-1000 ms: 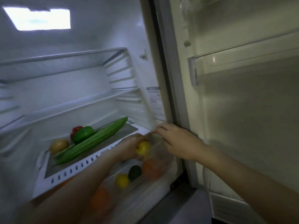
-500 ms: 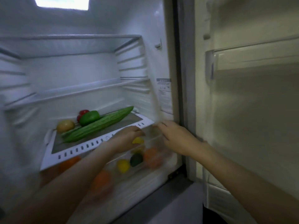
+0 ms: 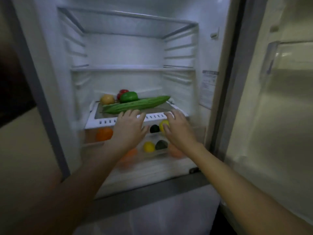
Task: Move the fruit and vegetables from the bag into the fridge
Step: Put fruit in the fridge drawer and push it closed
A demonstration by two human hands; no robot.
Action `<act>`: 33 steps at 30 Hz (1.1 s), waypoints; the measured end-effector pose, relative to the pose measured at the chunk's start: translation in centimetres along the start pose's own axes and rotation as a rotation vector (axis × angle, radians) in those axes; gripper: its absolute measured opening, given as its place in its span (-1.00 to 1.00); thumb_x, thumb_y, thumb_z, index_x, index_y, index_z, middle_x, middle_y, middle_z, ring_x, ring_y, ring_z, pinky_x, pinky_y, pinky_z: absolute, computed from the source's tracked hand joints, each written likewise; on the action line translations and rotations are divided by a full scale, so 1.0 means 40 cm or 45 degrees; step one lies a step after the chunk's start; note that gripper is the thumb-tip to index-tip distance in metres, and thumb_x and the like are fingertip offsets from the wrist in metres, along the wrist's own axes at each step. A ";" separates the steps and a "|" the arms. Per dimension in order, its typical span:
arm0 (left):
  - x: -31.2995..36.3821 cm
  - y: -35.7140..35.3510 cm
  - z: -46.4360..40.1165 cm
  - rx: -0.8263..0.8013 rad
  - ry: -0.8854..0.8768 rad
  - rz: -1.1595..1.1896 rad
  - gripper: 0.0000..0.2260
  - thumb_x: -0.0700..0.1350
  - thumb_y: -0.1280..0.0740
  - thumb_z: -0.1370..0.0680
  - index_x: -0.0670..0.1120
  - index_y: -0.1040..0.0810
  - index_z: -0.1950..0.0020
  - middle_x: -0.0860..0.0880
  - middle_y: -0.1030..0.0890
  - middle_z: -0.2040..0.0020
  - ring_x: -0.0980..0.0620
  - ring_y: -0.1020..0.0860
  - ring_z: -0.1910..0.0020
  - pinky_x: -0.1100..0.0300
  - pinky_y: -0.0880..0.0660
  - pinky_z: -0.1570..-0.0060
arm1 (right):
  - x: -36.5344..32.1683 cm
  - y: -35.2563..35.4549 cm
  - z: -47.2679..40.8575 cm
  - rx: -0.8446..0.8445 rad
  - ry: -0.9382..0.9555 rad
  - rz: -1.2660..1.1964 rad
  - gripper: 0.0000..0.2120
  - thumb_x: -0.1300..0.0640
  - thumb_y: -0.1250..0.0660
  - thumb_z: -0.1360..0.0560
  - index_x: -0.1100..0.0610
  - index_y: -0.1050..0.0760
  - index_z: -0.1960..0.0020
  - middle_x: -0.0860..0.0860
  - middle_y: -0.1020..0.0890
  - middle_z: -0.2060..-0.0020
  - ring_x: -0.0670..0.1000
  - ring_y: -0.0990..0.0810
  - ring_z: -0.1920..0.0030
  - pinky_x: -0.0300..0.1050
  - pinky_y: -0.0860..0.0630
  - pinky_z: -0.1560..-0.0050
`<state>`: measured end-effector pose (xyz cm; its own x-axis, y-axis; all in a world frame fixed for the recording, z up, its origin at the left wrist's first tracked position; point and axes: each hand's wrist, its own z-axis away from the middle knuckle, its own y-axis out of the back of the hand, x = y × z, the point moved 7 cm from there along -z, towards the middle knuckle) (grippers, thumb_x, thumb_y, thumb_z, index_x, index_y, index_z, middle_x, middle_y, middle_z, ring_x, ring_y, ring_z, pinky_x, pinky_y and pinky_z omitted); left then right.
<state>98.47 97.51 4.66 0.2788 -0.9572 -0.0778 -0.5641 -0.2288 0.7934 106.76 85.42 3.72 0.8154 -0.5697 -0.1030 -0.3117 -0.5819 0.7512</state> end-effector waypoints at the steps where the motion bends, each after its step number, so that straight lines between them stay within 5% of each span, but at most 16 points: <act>1: -0.010 0.008 0.032 0.017 0.040 -0.011 -0.59 0.11 -0.18 -0.56 -0.04 -0.41 -0.35 -0.11 -0.45 -0.33 -0.12 -0.37 -0.31 -0.03 -0.28 -0.29 | -0.023 -0.015 0.003 -0.008 0.020 -0.018 -0.59 0.13 -0.19 -0.55 0.21 -0.33 -0.37 0.19 -0.39 -0.31 0.17 -0.27 -0.38 0.02 -0.21 -0.40; 11: -0.062 -0.027 0.296 0.042 0.243 -0.172 -0.44 0.11 -0.24 -0.50 -0.05 -0.25 -0.45 -0.20 -0.28 -0.47 -0.23 -0.22 -0.45 -0.22 -0.24 -0.36 | -0.140 -0.070 0.111 0.197 0.126 -0.145 -0.60 0.09 -0.14 -0.59 0.19 -0.33 -0.39 0.27 -0.26 -0.43 0.24 -0.13 -0.48 0.14 -0.10 -0.47; 21: -0.012 -0.073 0.350 0.304 0.308 -0.212 -0.26 -0.06 -0.38 -0.40 -0.07 -0.14 -0.53 -0.22 -0.13 -0.52 -0.28 -0.07 -0.50 -0.24 -0.06 -0.41 | -0.015 -0.146 0.216 0.100 -0.078 -0.057 -0.38 0.05 -0.19 -0.58 0.09 0.01 -0.54 0.26 0.09 -0.51 0.25 0.13 -0.52 0.26 -0.11 -0.45; 25: -0.020 -0.106 0.344 0.289 0.349 -0.212 -0.27 -0.05 -0.37 -0.41 -0.11 -0.16 -0.52 -0.28 -0.14 -0.51 -0.34 -0.09 -0.48 -0.31 -0.16 -0.37 | -0.006 -0.164 0.215 0.081 -0.053 -0.041 -0.32 0.03 -0.19 -0.58 0.06 0.13 -0.55 0.23 0.18 -0.51 0.22 0.21 -0.51 0.24 -0.08 -0.46; 33: -0.040 -0.153 0.314 0.278 0.368 -0.183 -0.21 -0.03 -0.38 -0.41 -0.13 -0.07 -0.54 -0.32 -0.12 -0.50 -0.34 0.02 -0.49 -0.26 -0.02 -0.42 | -0.002 -0.207 0.182 0.117 -0.057 -0.010 -0.24 -0.05 -0.24 -0.54 0.08 0.14 -0.55 0.28 0.14 -0.50 0.28 0.14 -0.51 0.20 -0.09 -0.44</act>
<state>91.72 98.20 -7.66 0.5571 -0.8302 0.0195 -0.6470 -0.4192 0.6369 105.70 86.06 -7.25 0.7959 -0.5892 -0.1390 -0.3508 -0.6361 0.6873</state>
